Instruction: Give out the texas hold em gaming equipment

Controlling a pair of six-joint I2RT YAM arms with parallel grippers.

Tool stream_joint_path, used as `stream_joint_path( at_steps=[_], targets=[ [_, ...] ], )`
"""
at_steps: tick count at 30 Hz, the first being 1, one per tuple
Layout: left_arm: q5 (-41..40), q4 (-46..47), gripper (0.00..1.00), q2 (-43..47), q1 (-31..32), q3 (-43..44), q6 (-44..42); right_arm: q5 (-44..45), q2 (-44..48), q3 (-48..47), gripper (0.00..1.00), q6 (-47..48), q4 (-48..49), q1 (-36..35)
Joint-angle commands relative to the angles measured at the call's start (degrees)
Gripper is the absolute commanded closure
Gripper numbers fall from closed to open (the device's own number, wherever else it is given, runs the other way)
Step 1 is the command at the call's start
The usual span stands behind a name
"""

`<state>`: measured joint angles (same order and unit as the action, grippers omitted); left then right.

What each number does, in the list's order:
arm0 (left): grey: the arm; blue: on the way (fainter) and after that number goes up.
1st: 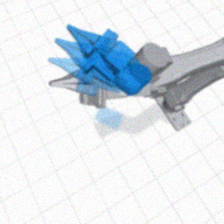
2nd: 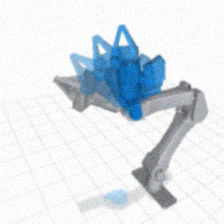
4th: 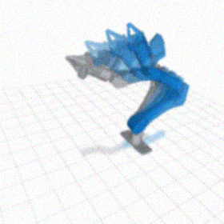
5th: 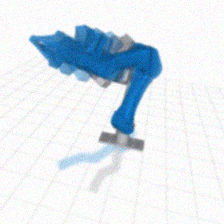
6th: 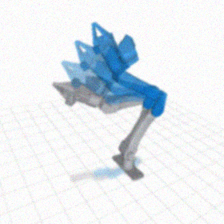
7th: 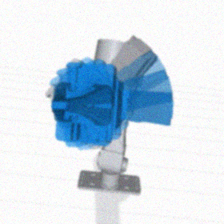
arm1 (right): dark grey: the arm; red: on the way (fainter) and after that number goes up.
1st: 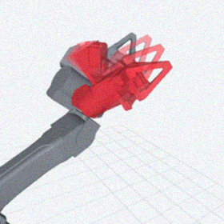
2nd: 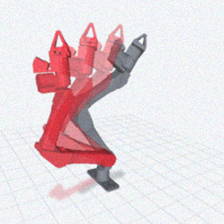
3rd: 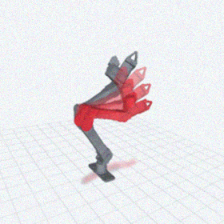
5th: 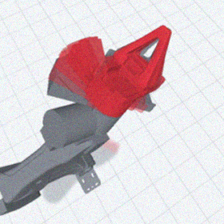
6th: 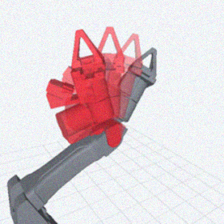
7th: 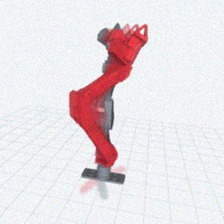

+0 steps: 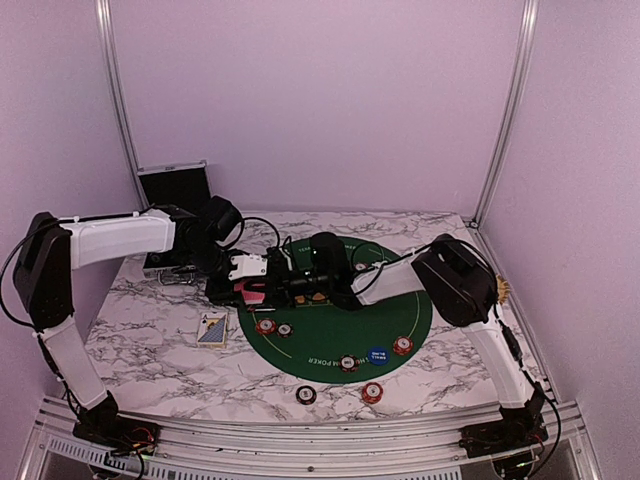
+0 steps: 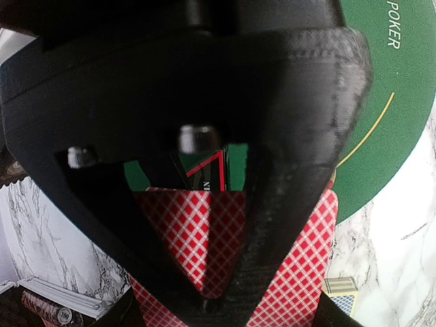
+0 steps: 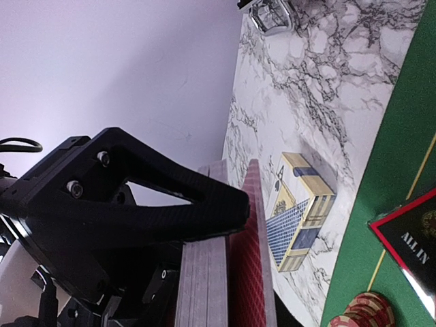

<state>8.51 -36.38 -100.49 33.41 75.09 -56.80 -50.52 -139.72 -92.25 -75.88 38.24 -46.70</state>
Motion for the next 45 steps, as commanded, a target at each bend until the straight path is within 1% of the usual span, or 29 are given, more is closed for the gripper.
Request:
stream_joint_path(
  at_steps=[1,7,9,10,11,13,17,18,24,27,33,45],
  targets=[
    [1.02,0.52,0.5,0.48,-0.27,1.28,0.7,-0.55,0.2,-0.8,0.67,-0.6,2.45,-0.22],
    [0.41,0.34,0.55,0.2,-0.27,1.36,0.77,-0.54,0.06,-1.27,0.68,-0.94,2.81,-0.26],
    [0.21,0.32,0.54,0.1,-0.27,1.49,0.8,-0.44,0.06,-1.22,0.74,-1.06,2.89,-0.25],
    [0.09,0.32,0.52,-0.02,-0.27,1.61,0.85,-0.41,0.05,-1.14,0.78,-1.1,2.94,-0.27],
    [-0.07,0.3,0.46,-0.07,-0.21,1.68,0.89,-0.36,0.06,-1.05,0.83,-1.26,3.09,-0.32],
    [-0.45,0.32,0.29,-0.21,-0.19,1.69,1.14,-0.45,0.13,-0.82,0.88,-1.67,3.62,-0.32],
    [-1.04,0.32,0.05,-0.53,-0.19,1.04,0.71,-0.54,0.38,-0.3,0.95,-2.26,4.68,-0.26],
    [-0.98,0.27,0.02,-0.5,-0.19,0.76,0.49,-0.54,0.37,-0.22,0.95,-2.37,4.89,-0.29],
    [-0.74,0.33,0.01,0.14,-0.19,-0.21,-1.8,-1.24,0.28,0.33,0.96,-3.45,6.83,-0.23],
    [0.32,0.45,0.01,0.5,-0.19,-0.95,-3.34,-1.84,0.32,1.02,0.96,-4.7,9.31,-0.24],
    [2.19,0.48,0.01,0.11,-0.36,-0.58,-3.15,-2.8,1.0,2.06,0.96,-4.66,10.18,-0.24],
    [3.09,0.37,0.01,-1.84,-0.97,0.44,-2.11,-4.42,1.27,1.44,0.96,-4.38,10.23,-0.24]
  ],
)
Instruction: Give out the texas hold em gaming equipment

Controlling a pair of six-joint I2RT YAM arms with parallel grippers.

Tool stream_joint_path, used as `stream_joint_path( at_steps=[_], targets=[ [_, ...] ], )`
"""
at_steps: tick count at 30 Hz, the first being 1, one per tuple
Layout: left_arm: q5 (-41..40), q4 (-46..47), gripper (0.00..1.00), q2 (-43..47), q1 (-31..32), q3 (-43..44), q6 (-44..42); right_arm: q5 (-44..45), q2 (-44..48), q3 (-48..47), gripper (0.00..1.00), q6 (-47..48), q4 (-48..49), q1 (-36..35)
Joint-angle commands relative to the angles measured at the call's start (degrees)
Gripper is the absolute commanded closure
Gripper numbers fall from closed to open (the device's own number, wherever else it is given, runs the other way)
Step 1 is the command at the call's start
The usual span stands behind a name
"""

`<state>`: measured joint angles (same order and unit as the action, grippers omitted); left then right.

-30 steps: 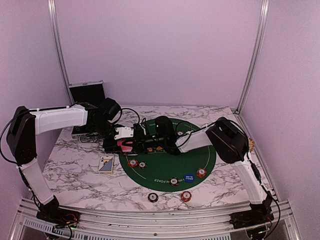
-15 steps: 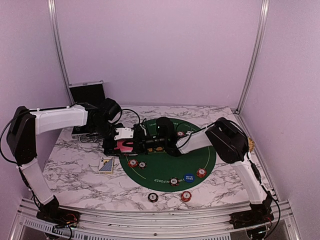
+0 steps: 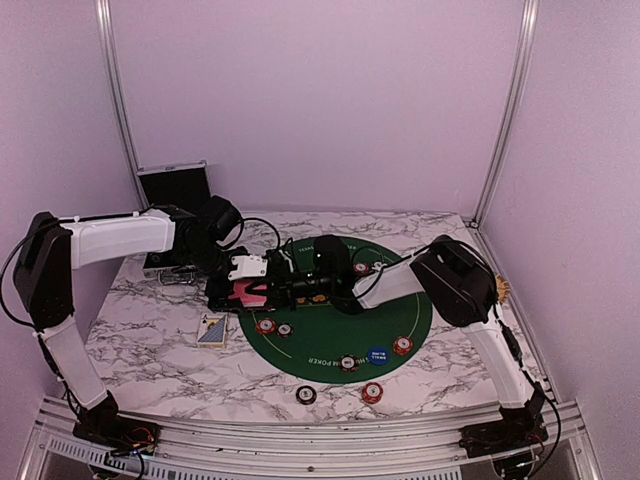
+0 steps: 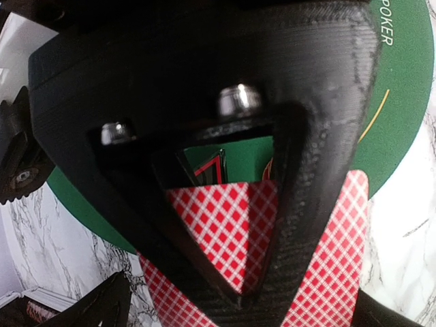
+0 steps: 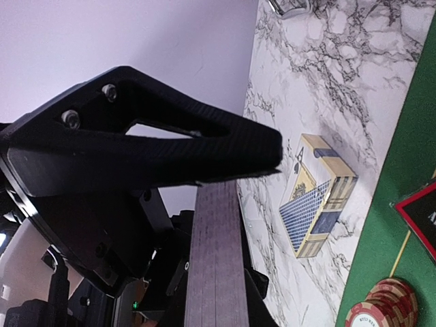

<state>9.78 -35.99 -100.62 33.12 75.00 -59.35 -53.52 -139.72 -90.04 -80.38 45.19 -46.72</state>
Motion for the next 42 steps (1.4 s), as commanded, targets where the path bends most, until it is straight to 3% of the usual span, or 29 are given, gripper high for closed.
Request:
stream_joint_path(
  at_steps=[1,7,22,31,38,42],
  targets=[
    [2.08,-0.03,0.01,-1.66,-0.69,0.47,0.38,-1.47,1.35,-0.9,0.96,0.42,2.72,-0.14],
    [3.06,-1.17,0.02,-1.6,-0.69,0.01,0.3,-1.56,1.37,-1.63,0.96,1.43,1.12,-0.21],
    [3.92,-1.46,0.32,-0.74,-0.87,2.59,0.84,-0.35,1.24,-2.45,0.96,6.0,-7.62,-0.03],
    [3.82,-1.43,0.45,-0.55,-0.89,3.21,0.95,0.0,1.36,-1.99,0.86,6.16,-7.57,0.09],
    [4.38,-1.59,0.53,-0.72,-0.87,3.67,1.5,-0.17,0.88,-2.07,0.67,3.82,-4.04,0.09],
    [4.36,-1.96,0.56,-0.99,-0.87,3.84,1.48,-0.4,0.59,-2.08,0.69,2.01,-1.09,0.08]
  ],
)
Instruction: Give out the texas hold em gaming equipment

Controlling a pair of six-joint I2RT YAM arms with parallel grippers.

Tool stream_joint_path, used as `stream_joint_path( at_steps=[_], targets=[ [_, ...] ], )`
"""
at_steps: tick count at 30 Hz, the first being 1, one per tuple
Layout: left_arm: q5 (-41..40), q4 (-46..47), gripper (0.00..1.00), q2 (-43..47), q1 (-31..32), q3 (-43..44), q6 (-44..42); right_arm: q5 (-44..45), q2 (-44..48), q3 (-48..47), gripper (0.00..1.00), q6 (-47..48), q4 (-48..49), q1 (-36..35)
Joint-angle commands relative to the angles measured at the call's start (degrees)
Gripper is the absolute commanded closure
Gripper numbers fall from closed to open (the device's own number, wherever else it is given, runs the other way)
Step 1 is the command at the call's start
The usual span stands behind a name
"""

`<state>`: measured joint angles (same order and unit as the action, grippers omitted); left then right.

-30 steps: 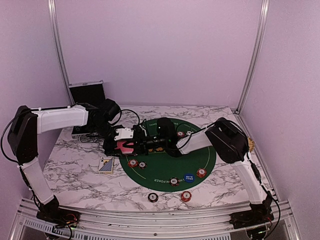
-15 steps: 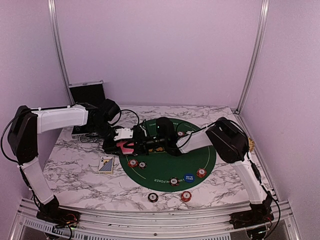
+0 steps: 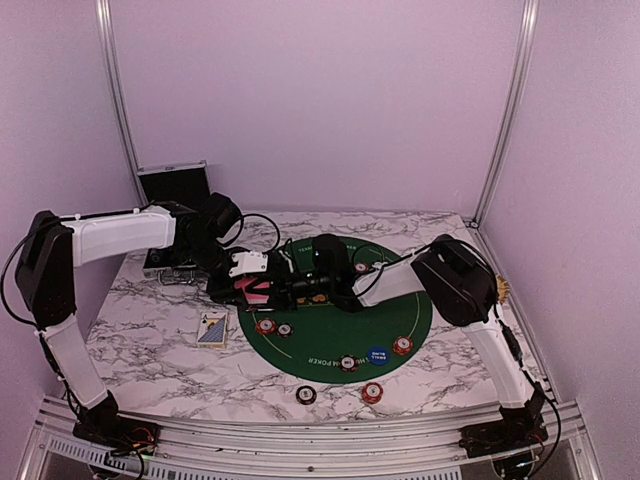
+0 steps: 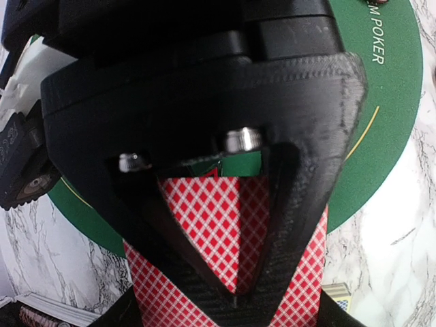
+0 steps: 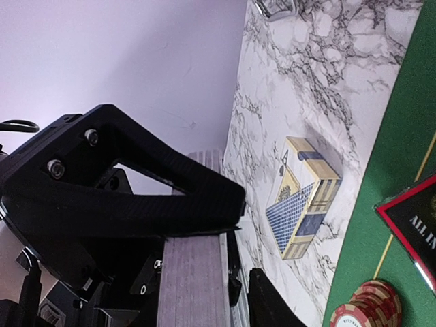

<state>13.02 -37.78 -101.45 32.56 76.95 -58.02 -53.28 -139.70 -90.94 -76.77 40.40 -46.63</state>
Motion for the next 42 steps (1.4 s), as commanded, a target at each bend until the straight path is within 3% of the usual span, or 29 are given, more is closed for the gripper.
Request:
stream_joint_path(
  at_steps=[1,3,5,8,11,21,32,42],
  targets=[
    [0.98,-0.19,0.57,-0.2,-0.3,1.85,0.14,-0.54,0.57,-1.13,0.74,-1.74,3.81,-0.03],
    [0.66,-0.16,0.52,-0.41,-0.3,1.75,0.25,-0.47,0.84,-1.02,0.85,-1.75,3.96,-0.01],
    [0.4,-0.19,0.36,-0.59,-0.26,1.63,0.37,-0.43,1.01,-0.83,0.93,-1.86,4.06,0.02],
    [-0.39,-0.08,0.11,-0.72,-0.21,1.02,0.42,-0.38,1.22,-0.78,0.97,-2.2,4.51,-0.04],
    [-0.74,-0.06,0.01,-1.22,-0.21,0.79,0.33,-0.38,1.16,-0.61,0.98,-2.94,5.54,-0.04],
    [0.36,1.0,0.03,-2.2,-0.3,0.62,0.11,-1.17,1.34,-0.43,0.99,-4.51,8.8,-0.16],
    [3.49,1.22,0.28,-0.21,-0.39,0.79,0.28,-0.73,1.0,0.72,1.0,-4.3,8.04,-0.08],
    [3.01,1.88,0.44,0.79,-0.39,0.1,0.12,-0.1,1.3,1.9,0.98,-2.99,5.39,-0.04]
  ],
)
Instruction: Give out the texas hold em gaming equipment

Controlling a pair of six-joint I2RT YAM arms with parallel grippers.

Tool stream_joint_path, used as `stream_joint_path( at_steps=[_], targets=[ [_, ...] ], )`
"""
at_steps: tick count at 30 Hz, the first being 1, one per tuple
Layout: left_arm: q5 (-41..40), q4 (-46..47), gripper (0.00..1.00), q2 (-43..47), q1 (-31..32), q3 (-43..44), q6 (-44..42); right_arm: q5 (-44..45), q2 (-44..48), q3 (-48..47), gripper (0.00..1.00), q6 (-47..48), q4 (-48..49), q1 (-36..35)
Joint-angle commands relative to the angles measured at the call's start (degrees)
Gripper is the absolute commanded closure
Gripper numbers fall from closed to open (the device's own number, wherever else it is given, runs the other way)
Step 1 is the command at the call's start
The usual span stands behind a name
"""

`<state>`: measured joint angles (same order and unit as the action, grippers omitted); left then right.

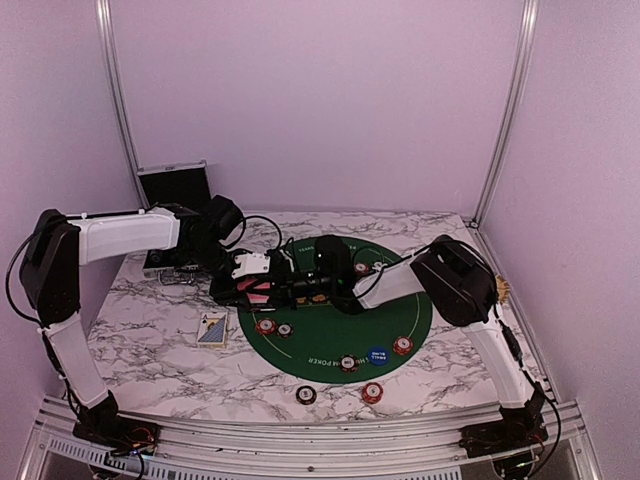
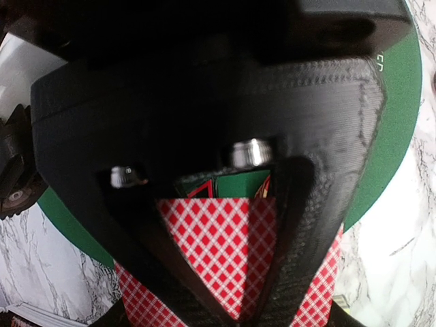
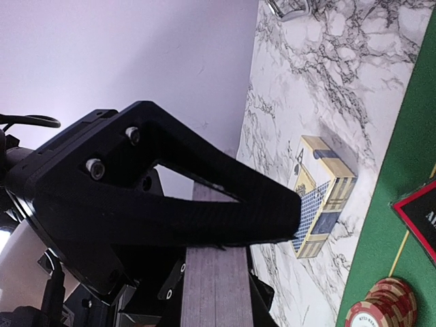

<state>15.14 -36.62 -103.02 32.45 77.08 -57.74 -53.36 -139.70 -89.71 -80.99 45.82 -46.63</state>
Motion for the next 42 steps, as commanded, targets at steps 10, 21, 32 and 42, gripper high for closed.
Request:
stream_joint_path(
  at_steps=[10,21,32,42],
  targets=[
    [0.78,0.75,0.54,2.5,-0.37,-0.35,0.14,0.84,2.17,1.23,0.63,2.35,-1.99,0.4],
    [0.65,-0.04,0.59,2.22,-0.38,-0.19,0.37,1.25,2.29,-0.69,0.41,3.35,-4.68,0.58],
    [0.95,-0.5,0.66,1.96,-0.37,-0.62,1.3,1.1,1.37,-3.1,0.38,2.9,-5.18,0.82],
    [0.48,-0.85,0.72,2.21,-0.44,-0.39,1.92,2.76,3.16,-3.03,0.4,10.43,-15.97,1.18]
  ],
)
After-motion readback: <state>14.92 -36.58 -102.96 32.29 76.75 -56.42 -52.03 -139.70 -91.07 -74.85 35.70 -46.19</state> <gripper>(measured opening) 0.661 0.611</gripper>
